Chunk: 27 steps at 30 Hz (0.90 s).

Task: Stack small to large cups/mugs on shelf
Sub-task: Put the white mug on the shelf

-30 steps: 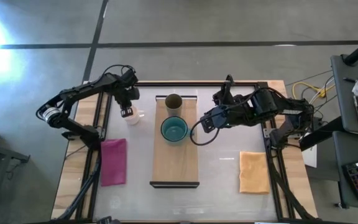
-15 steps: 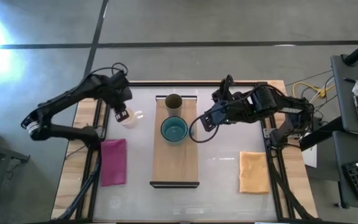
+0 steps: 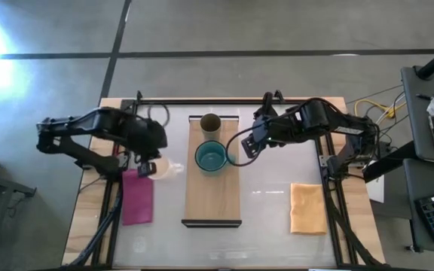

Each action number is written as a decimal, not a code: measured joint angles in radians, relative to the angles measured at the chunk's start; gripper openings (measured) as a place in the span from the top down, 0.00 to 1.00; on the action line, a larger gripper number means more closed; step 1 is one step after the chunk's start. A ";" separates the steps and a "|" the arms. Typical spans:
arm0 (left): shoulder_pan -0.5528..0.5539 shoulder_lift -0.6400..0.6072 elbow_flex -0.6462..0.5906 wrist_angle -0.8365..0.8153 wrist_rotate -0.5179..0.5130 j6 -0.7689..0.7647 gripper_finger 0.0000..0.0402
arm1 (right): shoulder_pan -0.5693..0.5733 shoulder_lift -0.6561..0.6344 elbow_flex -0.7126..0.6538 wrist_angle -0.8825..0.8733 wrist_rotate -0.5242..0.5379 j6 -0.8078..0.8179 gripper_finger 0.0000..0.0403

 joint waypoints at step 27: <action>-0.292 0.531 0.489 -0.006 -0.075 -0.260 1.00 | 0.405 0.000 -0.159 0.000 0.109 0.462 0.55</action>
